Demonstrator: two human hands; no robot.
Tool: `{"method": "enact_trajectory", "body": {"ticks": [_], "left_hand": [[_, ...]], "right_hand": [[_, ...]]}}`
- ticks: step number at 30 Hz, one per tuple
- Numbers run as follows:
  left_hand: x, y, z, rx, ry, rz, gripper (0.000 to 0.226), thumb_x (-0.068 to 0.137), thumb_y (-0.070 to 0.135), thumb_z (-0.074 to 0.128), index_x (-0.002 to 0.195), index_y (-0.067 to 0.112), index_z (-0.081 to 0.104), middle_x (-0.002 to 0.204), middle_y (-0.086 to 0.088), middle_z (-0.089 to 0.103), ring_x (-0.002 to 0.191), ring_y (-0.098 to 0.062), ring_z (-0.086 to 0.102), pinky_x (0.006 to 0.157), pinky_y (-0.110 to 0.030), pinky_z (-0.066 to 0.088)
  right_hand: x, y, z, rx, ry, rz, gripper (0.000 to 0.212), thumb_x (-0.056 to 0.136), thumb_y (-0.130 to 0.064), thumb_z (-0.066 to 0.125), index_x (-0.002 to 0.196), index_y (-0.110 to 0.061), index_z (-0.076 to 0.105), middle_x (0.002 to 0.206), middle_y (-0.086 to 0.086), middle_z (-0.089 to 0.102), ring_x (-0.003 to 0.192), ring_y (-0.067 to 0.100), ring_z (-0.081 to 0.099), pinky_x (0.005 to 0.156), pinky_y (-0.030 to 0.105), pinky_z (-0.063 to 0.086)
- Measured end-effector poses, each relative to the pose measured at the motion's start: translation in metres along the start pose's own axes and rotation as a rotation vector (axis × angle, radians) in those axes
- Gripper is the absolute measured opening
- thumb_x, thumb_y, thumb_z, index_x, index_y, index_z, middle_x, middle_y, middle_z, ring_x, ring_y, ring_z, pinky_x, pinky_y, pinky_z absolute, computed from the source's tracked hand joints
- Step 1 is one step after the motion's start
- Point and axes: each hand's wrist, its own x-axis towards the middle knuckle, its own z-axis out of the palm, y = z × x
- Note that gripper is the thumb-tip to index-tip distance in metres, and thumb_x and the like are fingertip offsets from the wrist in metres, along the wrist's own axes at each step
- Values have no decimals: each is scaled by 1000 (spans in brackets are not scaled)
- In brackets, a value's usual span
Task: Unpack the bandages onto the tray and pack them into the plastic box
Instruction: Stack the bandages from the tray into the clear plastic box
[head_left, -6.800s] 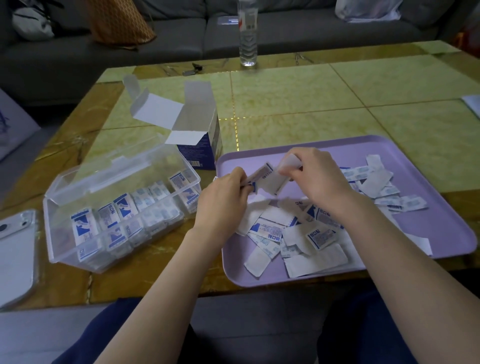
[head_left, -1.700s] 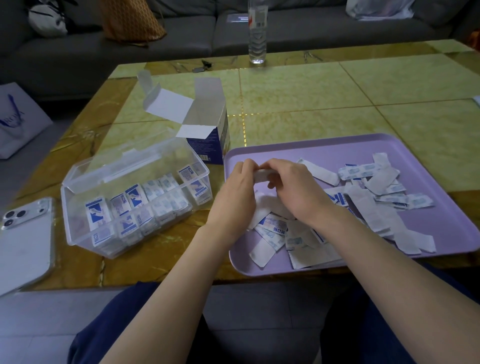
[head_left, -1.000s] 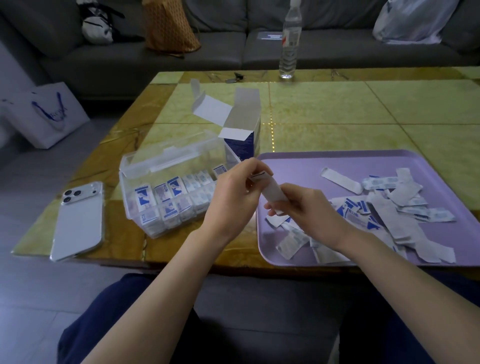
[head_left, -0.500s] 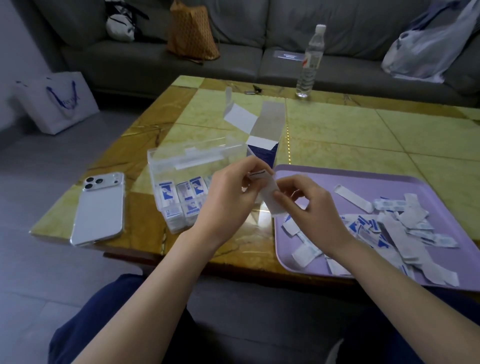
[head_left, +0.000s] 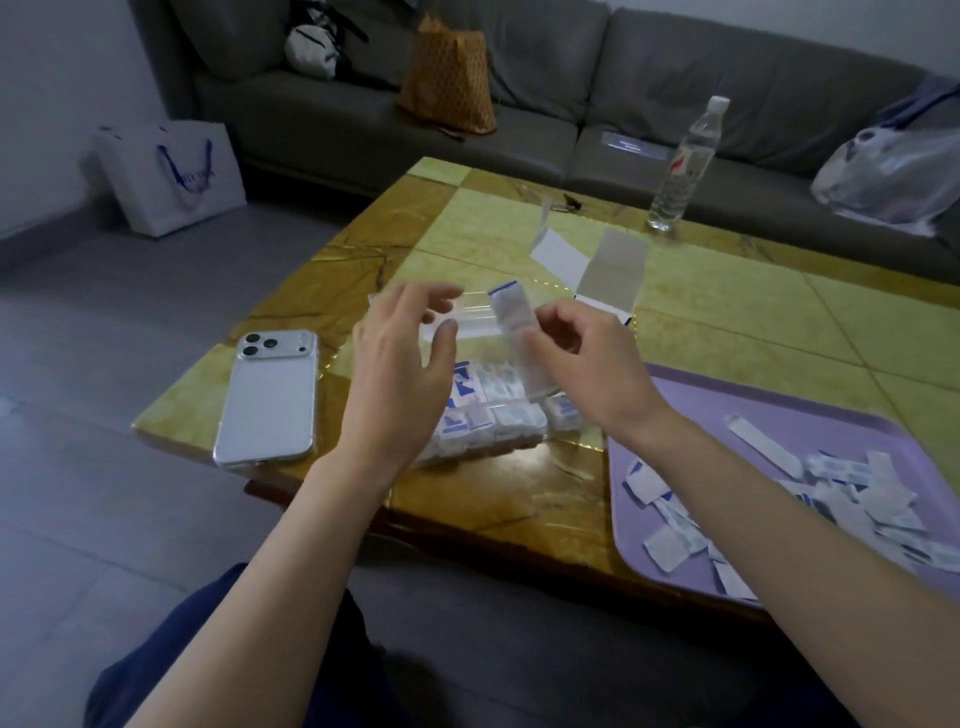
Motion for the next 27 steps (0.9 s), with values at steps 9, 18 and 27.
{"method": "enact_trajectory", "body": {"ticks": [9, 18, 27], "left_hand": [[-9, -25, -21, 278, -303, -449, 48, 98, 22, 40, 145, 17, 30, 143, -5, 34, 131, -25, 25, 107, -37, 20], [-15, -31, -26, 225, -363, -460, 46, 99, 23, 36, 145, 18, 30, 144, -5, 34, 133, -23, 26, 109, -39, 22], [-18, -28, -24, 228, -381, -420, 47, 100, 23, 34, 146, 18, 27, 143, -5, 35, 130, -24, 29, 106, -38, 25]], "right_hand": [[43, -8, 36, -368, -313, 331, 28, 85, -12, 53, 59, -13, 44, 57, 2, 38, 44, 10, 40, 38, 13, 29], [55, -10, 68, -410, -420, 505, 28, 86, -8, 57, 62, -10, 42, 57, 5, 45, 49, 15, 49, 46, 18, 45], [53, -16, 82, -519, -500, 473, 27, 88, -20, 62, 69, -7, 49, 58, 5, 44, 50, 16, 44, 52, 23, 38]]}}
